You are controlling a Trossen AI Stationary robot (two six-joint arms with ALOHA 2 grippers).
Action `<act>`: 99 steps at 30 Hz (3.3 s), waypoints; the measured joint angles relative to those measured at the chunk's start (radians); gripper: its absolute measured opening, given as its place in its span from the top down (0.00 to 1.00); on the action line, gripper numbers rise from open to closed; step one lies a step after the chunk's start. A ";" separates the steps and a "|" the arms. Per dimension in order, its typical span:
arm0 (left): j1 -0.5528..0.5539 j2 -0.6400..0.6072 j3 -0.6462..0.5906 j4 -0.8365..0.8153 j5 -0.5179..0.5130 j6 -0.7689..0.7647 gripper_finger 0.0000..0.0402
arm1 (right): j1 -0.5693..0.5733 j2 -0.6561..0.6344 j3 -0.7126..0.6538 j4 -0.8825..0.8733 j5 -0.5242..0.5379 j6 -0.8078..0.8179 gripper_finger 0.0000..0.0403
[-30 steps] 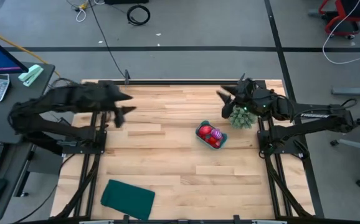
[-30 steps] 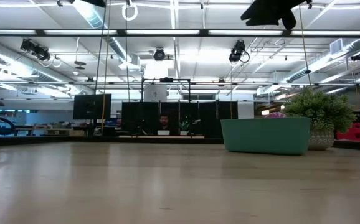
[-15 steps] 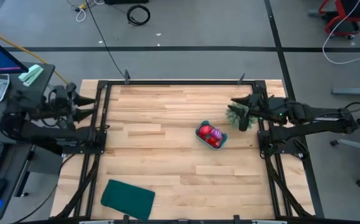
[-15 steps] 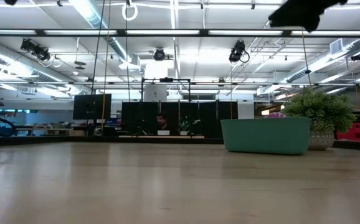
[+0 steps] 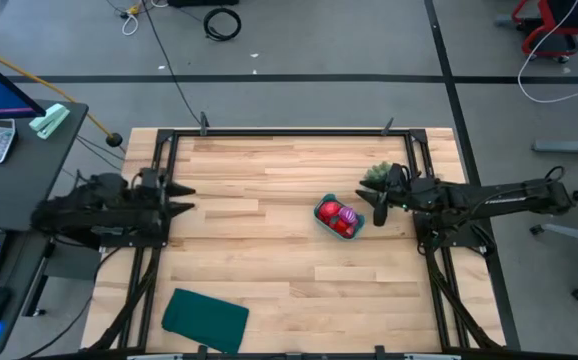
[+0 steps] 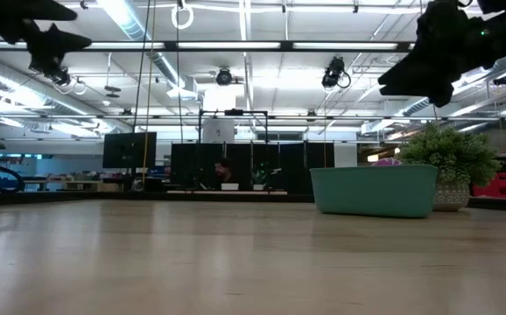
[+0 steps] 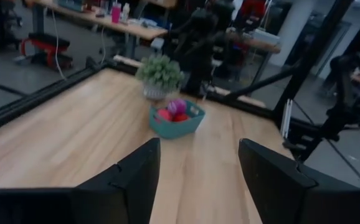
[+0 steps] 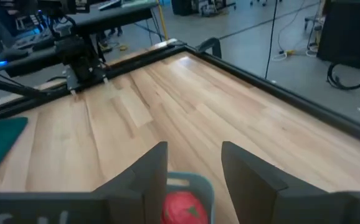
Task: Pick and placing Produce into tupperware
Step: Return to home position
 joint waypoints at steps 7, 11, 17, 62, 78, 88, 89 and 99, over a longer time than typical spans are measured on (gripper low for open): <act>0.001 0.002 -0.146 0.180 0.015 -0.027 0.44 | 0.000 -0.014 0.044 -0.104 -0.028 -0.006 0.60; 0.001 0.002 -0.189 0.178 0.015 -0.072 0.44 | 0.001 -0.027 0.046 -0.102 -0.034 -0.049 0.60; 0.001 0.001 -0.197 0.235 0.015 -0.067 0.45 | 0.001 -0.083 0.046 -0.050 -0.156 -0.083 0.60; 0.001 0.001 -0.197 0.237 0.015 0.034 0.46 | 0.000 -0.366 -0.337 0.207 -0.167 -0.057 0.60; 0.001 0.001 -0.197 0.237 0.015 0.034 0.48 | 0.000 -0.366 -0.337 0.206 -0.167 -0.057 0.60; 0.001 0.001 -0.197 0.237 0.015 0.034 0.48 | 0.000 -0.366 -0.338 0.206 -0.167 -0.057 0.60; 0.001 0.001 -0.197 0.237 0.015 0.034 0.48 | 0.000 -0.366 -0.338 0.206 -0.167 -0.057 0.60; 0.001 0.001 -0.197 0.237 0.015 0.034 0.48 | 0.000 -0.366 -0.338 0.206 -0.167 -0.056 0.60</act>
